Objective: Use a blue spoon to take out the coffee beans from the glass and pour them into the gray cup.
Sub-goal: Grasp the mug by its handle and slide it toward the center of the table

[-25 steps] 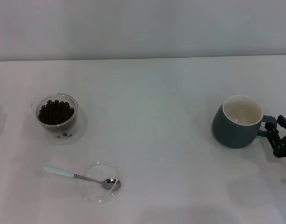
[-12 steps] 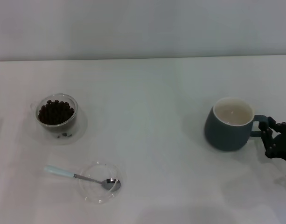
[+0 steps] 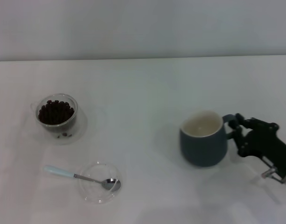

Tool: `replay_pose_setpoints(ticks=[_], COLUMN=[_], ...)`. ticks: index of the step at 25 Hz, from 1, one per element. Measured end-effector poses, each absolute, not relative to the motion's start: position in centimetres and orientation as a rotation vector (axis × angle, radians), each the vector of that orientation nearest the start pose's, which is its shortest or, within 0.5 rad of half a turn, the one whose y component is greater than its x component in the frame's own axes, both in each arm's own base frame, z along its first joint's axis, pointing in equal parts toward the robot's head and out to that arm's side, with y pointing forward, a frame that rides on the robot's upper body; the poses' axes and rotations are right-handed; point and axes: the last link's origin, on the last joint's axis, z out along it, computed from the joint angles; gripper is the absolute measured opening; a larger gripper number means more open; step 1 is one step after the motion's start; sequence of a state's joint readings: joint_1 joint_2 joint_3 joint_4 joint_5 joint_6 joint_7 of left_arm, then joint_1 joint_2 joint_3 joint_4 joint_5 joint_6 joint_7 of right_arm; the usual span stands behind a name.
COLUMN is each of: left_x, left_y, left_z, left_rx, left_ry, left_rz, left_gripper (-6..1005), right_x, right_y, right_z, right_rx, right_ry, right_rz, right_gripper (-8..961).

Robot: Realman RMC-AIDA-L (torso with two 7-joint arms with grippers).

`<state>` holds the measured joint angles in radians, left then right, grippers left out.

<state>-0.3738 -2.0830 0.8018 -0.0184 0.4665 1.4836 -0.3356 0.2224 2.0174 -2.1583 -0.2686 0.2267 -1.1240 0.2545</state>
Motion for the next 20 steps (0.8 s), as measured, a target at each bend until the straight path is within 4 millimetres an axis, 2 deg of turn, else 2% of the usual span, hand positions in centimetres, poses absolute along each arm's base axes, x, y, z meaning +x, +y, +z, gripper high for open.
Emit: replay_pose_setpoints(ticks=[9,16,20], left_x=[-35.5,-35.3,-35.3], left_y=[29.0,29.2,29.2], left_z=[3.8,3.7,3.7], left_rx=[-1.327,-1.333,-1.334], left_ry=[-0.520,-0.518,-0.518], left_rz=[-0.871,-0.876,-0.877], left_gripper=[725,726,725], right_x=[31.9,30.1,29.7], right_y=[27.3,28.0,28.4], right_z=[-7.1,-8.4,-8.9], right_rx=[-2.085,-2.142,-2.170], right_ry=[0.492,0.460,0.455], right_rz=[0.646,0.664,0.640], right_gripper=[160,168,172])
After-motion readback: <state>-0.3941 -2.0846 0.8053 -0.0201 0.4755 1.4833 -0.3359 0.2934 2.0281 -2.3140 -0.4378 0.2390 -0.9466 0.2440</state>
